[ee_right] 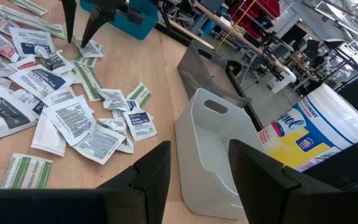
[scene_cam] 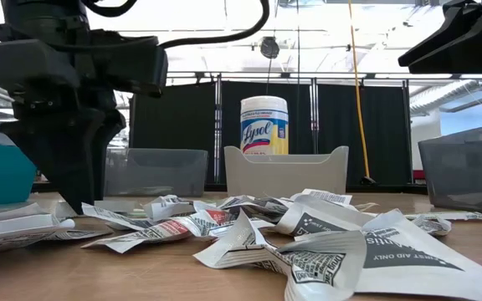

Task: Pick & Place First Aid Supplies
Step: Put the gray towelette pack into the gray bin

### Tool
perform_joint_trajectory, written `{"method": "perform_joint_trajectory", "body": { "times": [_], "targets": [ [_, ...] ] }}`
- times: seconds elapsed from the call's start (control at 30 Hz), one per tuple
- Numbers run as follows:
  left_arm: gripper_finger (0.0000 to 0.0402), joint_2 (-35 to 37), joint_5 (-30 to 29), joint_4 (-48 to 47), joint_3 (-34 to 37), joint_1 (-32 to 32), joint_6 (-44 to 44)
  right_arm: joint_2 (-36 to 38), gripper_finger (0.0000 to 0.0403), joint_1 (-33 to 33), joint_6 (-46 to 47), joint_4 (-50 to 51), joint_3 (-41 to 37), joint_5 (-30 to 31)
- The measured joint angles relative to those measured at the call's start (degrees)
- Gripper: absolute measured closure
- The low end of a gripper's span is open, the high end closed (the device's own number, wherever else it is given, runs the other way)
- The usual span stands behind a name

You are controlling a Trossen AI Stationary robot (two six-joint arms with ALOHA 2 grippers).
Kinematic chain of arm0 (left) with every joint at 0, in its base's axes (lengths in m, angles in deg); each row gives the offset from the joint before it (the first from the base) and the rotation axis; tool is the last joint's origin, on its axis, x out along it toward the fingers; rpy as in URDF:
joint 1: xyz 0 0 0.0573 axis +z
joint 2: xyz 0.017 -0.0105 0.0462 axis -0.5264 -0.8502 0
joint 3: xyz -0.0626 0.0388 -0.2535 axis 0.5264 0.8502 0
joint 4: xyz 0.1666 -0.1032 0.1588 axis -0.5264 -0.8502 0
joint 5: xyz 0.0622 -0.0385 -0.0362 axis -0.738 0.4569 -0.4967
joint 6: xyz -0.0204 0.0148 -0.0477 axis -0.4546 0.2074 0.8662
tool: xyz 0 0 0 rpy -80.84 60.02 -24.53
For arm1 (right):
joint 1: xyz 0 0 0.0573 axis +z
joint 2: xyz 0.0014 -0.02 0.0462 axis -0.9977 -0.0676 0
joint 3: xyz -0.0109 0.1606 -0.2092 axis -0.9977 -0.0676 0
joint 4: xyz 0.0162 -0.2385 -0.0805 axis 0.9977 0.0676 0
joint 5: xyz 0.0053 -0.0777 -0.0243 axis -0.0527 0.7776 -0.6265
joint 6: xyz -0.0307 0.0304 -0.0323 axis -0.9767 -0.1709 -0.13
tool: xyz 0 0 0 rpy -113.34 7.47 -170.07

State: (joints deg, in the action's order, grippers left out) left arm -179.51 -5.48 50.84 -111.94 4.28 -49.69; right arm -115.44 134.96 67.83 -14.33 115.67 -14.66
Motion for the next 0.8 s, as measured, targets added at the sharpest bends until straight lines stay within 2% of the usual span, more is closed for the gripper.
{"method": "perform_joint_trajectory", "body": {
  "times": [0.13, 0.33, 0.6, 0.8],
  "targets": [
    [0.0316, 0.0, -1.0, -0.2, 0.0, 0.1, 0.2, 0.0, 0.0248, 0.0, 0.0, 0.0, 0.0, 0.0],
    [0.0394, 0.0, -1.0, 0.6, 0.0, 0.1, 1.2, 0.0, 0.0248, 0.0, 0.0, 0.0, 0.0, 0.0],
    [0.0397, 0.0, -1.2, 1.3, -0.3, 0.1, 1.0, 0.0, 0.0248, 0.0, 0.0, 0.0, 0.0, 0.0],
    [0.0399, 0.0, -3.3, 1.1, -3.7, 0.1, -3.8, 0.0, 0.0248, 0.0, 0.0, 0.0, 0.0, 0.0]
  ]
}}
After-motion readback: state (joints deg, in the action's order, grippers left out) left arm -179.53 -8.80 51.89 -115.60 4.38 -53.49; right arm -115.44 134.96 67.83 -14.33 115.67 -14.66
